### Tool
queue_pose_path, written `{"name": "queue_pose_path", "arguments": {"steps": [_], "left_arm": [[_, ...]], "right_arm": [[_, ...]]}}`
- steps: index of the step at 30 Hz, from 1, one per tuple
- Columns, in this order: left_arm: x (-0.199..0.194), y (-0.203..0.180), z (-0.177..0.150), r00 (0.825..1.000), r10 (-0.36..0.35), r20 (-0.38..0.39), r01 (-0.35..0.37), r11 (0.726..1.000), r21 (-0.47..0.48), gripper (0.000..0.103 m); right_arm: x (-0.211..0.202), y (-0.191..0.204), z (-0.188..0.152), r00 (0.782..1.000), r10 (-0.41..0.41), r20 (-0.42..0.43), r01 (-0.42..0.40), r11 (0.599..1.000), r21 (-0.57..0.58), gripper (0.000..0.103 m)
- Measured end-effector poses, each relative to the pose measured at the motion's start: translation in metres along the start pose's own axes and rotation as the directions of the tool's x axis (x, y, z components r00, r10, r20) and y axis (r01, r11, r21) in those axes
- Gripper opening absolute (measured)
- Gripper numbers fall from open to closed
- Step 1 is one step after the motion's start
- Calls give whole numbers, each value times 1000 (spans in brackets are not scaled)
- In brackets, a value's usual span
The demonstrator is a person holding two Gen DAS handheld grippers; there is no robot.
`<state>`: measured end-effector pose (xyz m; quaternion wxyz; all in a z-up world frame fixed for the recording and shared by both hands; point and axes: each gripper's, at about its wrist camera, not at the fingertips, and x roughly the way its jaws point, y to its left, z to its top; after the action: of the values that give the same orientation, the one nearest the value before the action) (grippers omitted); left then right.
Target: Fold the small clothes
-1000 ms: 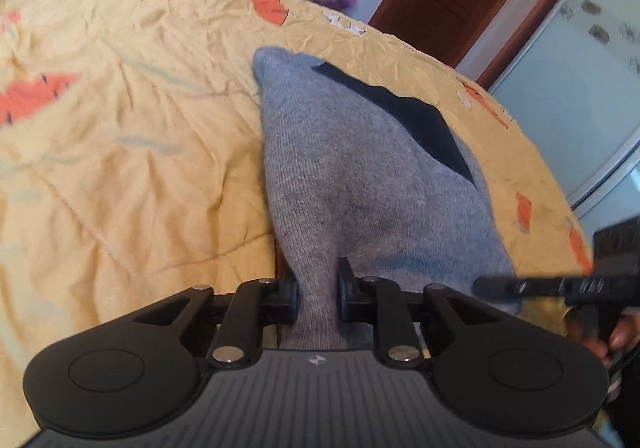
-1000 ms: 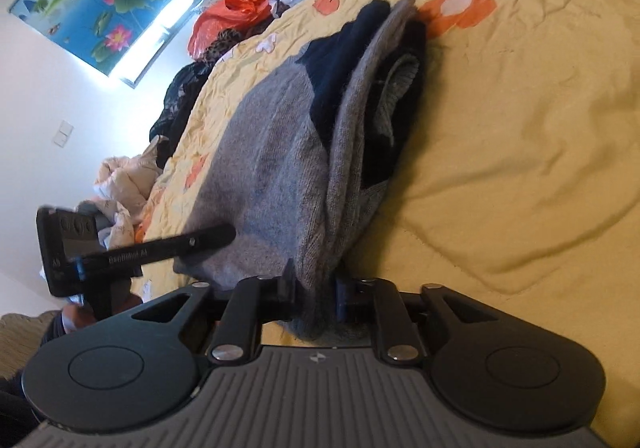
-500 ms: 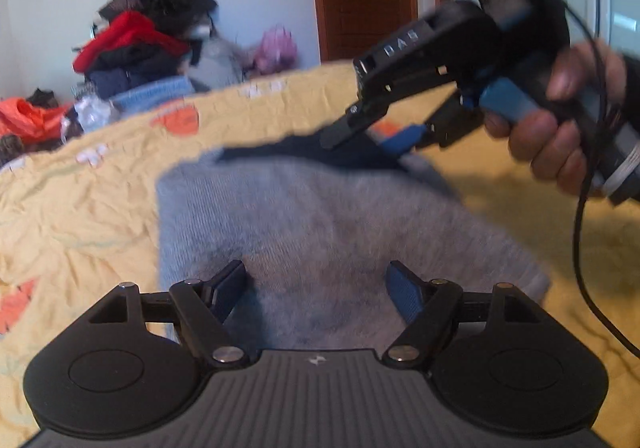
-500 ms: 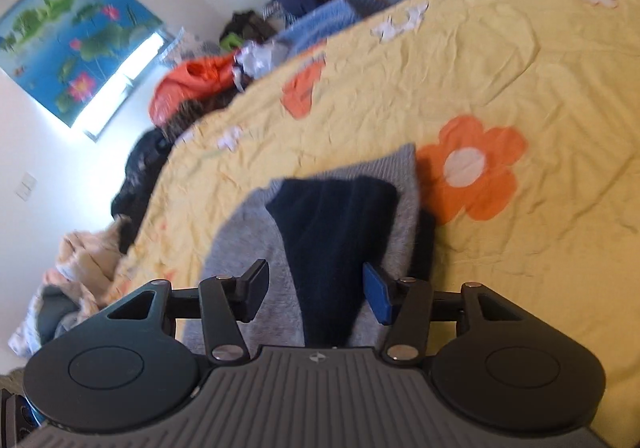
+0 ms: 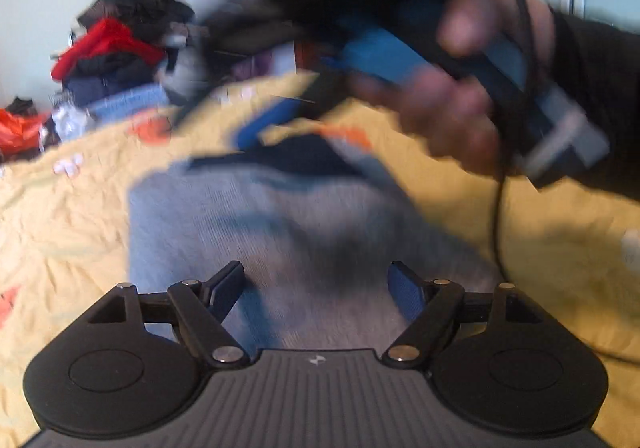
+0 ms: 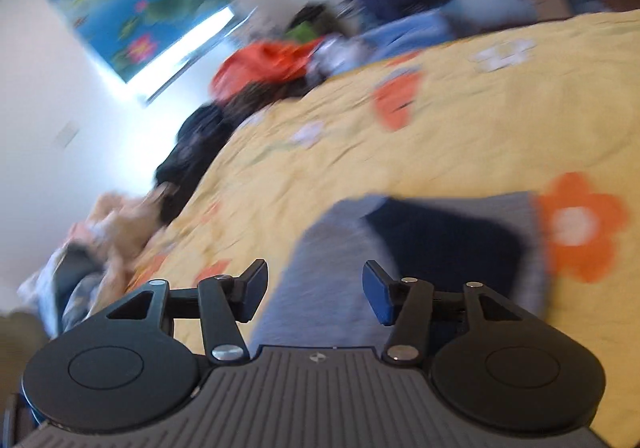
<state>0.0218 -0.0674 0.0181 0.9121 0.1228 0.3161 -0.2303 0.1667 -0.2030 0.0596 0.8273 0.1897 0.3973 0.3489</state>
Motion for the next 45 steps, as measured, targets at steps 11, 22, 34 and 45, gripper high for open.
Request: {"name": "queue_pose_path", "arguments": {"steps": [11,22,34,45], "left_arm": [[5,14,-14,999,-34,5,35,993,-111,80],[-15,18,-31,1000,-6,11,8,989,-147,82],[-72,23,-64,985,168,-34,-170,937,-306,83],[-56,8,-75,952,283,-114,-305,897,-319,102]], "right_arm": [[74,30,-10,986,-117,-122,93,979,-183,58],[3,-20,-55,998,-70,2,70,996,48,37],[-92,33,-164,890,-438,126,453,880,-144,69],[-81,47,-220,734,-665,139,679,728,-96,103]]}}
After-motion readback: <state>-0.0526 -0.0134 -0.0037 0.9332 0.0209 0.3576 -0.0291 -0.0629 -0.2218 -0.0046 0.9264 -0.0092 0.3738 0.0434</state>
